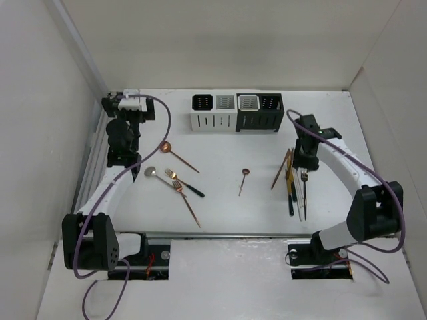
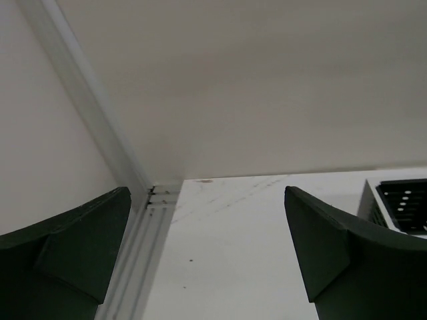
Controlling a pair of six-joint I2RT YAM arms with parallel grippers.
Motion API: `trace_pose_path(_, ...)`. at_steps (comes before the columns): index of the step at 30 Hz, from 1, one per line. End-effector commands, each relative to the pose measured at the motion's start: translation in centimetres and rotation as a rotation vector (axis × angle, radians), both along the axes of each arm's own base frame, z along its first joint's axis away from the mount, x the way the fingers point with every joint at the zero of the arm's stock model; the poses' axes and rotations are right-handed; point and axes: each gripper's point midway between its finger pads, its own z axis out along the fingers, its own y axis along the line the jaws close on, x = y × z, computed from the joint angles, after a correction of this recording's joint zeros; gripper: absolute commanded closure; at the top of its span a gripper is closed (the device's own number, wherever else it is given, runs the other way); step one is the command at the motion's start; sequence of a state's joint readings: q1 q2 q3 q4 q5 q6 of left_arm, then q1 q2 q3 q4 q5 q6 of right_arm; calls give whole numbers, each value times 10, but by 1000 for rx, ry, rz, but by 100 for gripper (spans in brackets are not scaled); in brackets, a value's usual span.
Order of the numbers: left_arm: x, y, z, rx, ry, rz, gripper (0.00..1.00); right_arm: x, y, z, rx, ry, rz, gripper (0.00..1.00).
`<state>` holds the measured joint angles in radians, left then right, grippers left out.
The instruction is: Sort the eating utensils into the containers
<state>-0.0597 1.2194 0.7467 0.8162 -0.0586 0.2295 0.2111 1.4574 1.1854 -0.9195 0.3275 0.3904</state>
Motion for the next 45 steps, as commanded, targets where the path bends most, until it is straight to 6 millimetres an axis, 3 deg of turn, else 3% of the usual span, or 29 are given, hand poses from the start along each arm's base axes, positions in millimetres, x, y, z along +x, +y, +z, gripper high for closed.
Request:
trace_pose_path(1, 10, 16, -9, 120, 147, 86, 1, -34, 22, -21, 169, 90, -83, 57)
trace_pose_path(6, 4, -5, -17, 54, 218, 32, 1, -47, 8, -49, 170, 168, -164, 70)
trace_pose_path(12, -9, -14, -56, -39, 337, -12, 1, -40, -29, -62, 109, 196, -285, 75)
trace_pose_path(15, -14, -16, -64, -58, 361, -20, 1, -34, -28, -73, 122, 215, -265, 79)
trace_pose_path(19, -18, -12, -60, -61, 342, 3, 1, -35, -31, -94, 95, 282, -248, 79)
trace_pose_path(24, -18, -10, -60, -61, 341, 13, 1, -32, -36, -103, 81, 297, -241, 79)
trace_pose_path(27, -18, -10, -60, -61, 341, 13, 1, -32, -40, -111, 70, 307, -244, 68)
trace_pose_path(30, -18, -10, -60, -61, 341, 13, 1, -29, -47, -120, 79, 317, -251, 64)
trace_pose_path(32, -18, -10, -60, -61, 341, 13, 1, -23, -48, -120, 92, 310, -242, 74)
trace_pose_path(33, -18, -10, -60, -61, 341, 13, 1, -25, -48, -124, 88, 328, -234, 97)
trace_pose_path(34, -18, -10, -60, -61, 341, 13, 1, -21, -48, -122, 89, 317, -233, 100)
trace_pose_path(37, -20, -12, -67, -67, 373, 2, 1, -14, -62, -111, 15, 298, -250, 100)
trace_pose_path(39, -20, -17, -63, -78, 377, -20, 1, -2, -79, -84, -77, 250, -274, 100)
trace_pose_path(41, -21, -20, -71, -118, 417, -30, 1, 14, -91, -48, -131, 146, -316, 100)
trace_pose_path(42, -21, -23, -69, -141, 422, -40, 1, 35, -100, -14, -190, 42, -334, 100)
trace_pose_path(43, -21, -25, -76, -188, 444, -37, 1, 44, -106, 11, -216, -27, -353, 100)
trace_pose_path(44, -23, -28, -78, -216, 463, -43, 1, 54, -105, 33, -238, -84, -353, 100)
trace_pose_path(45, -22, -29, -79, -243, 474, -41, 1, 76, -101, 72, -264, -202, -356, 100)
